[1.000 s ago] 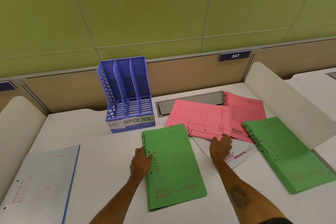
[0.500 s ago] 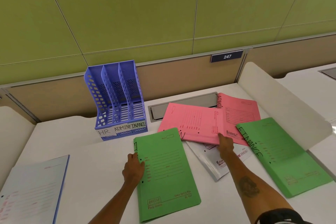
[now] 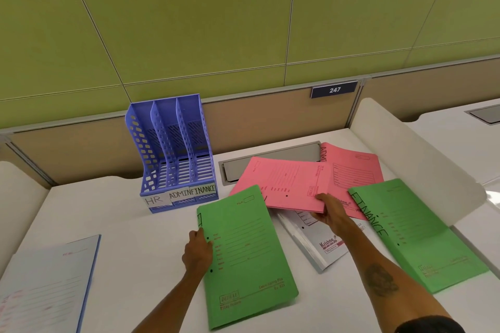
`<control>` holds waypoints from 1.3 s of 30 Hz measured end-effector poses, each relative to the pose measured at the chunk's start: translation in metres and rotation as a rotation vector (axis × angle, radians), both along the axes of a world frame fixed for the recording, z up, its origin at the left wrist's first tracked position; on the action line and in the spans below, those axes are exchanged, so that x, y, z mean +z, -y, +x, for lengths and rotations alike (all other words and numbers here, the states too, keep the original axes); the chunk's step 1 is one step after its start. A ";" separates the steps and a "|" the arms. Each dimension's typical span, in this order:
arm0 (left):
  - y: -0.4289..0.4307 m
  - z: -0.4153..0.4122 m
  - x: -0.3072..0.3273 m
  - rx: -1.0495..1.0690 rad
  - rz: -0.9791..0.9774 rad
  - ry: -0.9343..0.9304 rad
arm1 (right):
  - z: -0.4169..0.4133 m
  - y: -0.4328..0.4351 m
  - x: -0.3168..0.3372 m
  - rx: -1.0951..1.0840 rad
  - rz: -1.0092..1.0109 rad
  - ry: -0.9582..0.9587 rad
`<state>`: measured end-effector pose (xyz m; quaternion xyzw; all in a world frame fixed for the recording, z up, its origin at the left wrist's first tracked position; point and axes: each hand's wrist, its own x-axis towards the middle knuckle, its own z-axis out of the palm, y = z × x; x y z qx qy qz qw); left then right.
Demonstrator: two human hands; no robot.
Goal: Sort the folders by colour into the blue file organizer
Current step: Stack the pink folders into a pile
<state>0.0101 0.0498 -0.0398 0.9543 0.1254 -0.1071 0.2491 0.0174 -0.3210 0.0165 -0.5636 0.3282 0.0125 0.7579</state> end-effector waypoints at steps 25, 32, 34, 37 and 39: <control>0.002 0.022 0.092 0.015 -0.927 0.108 | -0.038 -0.154 0.043 -0.145 0.541 0.459; -0.034 0.031 0.104 0.323 -1.339 0.200 | -0.055 -0.234 0.022 0.141 0.552 0.309; -0.050 0.030 0.108 0.443 -1.339 0.263 | -0.059 -0.251 0.020 0.190 0.590 0.296; -0.077 0.026 0.112 0.493 -1.337 0.324 | -0.058 -0.271 0.020 0.242 0.619 0.289; -0.098 0.024 0.110 0.483 -1.333 0.353 | -0.050 -0.274 0.022 0.263 0.620 0.316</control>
